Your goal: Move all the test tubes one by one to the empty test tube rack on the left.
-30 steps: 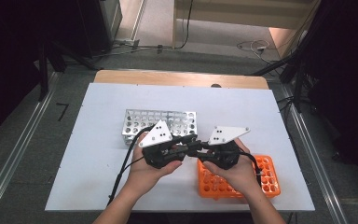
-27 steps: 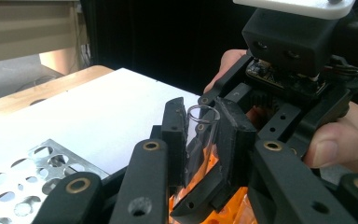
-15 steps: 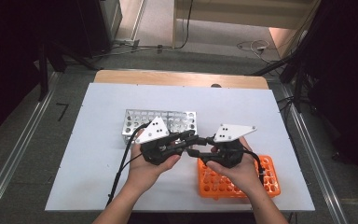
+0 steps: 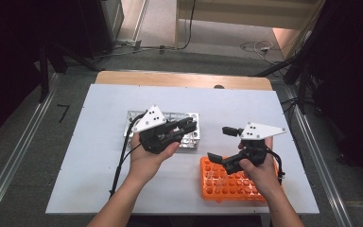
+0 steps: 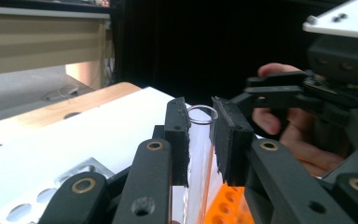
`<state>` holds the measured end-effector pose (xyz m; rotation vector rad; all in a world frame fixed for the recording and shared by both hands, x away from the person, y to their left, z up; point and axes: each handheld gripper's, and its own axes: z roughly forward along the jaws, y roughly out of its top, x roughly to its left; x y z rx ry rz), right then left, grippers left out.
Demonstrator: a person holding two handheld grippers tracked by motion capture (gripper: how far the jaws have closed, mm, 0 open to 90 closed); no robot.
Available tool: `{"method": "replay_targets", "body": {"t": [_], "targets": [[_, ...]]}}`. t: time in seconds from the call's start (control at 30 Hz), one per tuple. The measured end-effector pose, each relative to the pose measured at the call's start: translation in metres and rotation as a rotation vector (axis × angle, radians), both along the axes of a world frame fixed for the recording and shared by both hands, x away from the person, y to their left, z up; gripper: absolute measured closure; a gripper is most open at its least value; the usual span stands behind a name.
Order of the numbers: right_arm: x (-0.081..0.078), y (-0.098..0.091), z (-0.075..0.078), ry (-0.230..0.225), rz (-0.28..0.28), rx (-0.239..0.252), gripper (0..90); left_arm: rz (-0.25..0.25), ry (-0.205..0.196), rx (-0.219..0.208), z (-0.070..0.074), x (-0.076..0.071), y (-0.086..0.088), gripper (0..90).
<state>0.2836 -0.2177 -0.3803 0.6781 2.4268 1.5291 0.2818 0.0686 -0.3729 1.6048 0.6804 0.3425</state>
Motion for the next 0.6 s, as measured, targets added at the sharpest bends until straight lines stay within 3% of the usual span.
{"method": "replay_targets", "body": {"t": [0.33, 0.6], "targets": [[0.0, -0.049, -0.006, 0.001, -0.115, 0.038, 0.0, 0.05, -0.01, 0.016, 0.003, 0.036, -0.007, 76.0], [-0.006, -0.085, -0.019, 0.009, -0.165, 0.038, 0.0, 0.093, -0.008, -0.002, -0.007, 0.063, -0.013, 76.0]]}}
